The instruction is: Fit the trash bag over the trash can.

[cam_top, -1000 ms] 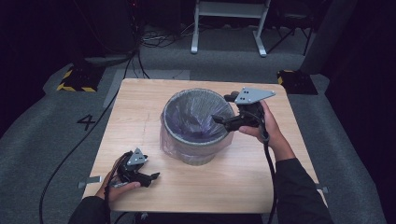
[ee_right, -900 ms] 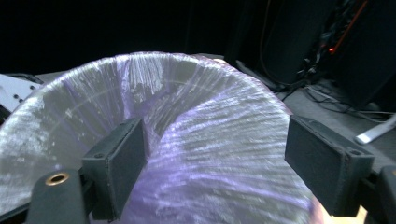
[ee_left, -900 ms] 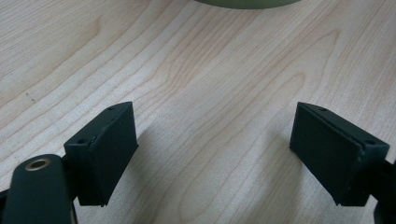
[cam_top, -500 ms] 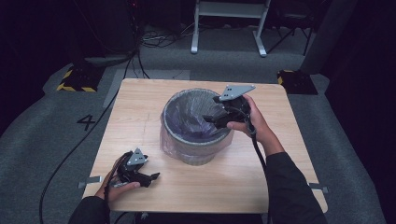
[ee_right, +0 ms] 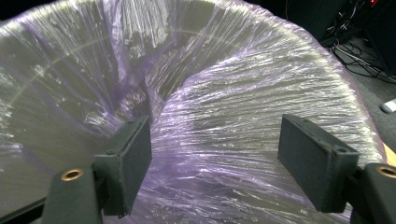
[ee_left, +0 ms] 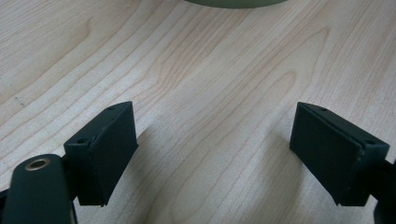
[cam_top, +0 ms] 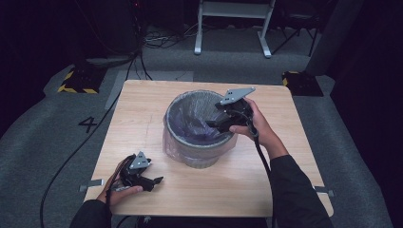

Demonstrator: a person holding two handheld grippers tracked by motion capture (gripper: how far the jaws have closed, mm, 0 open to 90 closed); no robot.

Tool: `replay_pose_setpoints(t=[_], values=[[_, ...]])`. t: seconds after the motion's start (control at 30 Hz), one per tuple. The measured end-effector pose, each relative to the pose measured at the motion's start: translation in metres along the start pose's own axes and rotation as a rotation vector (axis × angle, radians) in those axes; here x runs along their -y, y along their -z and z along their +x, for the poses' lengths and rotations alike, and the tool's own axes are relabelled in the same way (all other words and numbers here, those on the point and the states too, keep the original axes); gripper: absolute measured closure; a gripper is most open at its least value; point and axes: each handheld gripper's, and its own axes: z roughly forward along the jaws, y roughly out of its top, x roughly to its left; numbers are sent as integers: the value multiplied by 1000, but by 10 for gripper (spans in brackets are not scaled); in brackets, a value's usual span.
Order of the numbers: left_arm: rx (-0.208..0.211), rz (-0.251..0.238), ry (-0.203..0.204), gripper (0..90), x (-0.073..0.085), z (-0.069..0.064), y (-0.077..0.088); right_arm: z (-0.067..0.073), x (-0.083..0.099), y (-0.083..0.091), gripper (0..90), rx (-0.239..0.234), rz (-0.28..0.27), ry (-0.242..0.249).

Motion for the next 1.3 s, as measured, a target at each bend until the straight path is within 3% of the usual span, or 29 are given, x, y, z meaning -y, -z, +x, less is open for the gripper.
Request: replay_pose_setpoints(t=[0.13, 0.4, 0.53, 0.67, 0.93, 1.0, 1.17, 1.3], values=[[3, -1, -3, 145, 0, 0, 0, 4, -4, -3, 239, 21, 58, 35], [6, -1, -7, 145, 0, 1, 0, 5, -10, -15, 237, 30, 186, 64], [6, -1, -7, 145, 0, 1, 0, 4, -12, -21, 217, 58, 254, 76], [8, -1, -11, 145, 0, 1, 0, 4, -13, -23, 217, 73, 288, 85], [10, -2, -13, 146, 0, 1, 0, 8, -13, -23, 206, 65, 296, 118], [10, -2, -13, 146, 0, 1, 0, 10, -13, -23, 199, 88, 293, 126], [10, -2, -13, 146, 0, 1, 0, 15, -15, -14, 199, 82, 219, 103], [10, -2, -13, 145, 0, 1, 0, 17, -16, -2, 196, 51, 143, 83]])
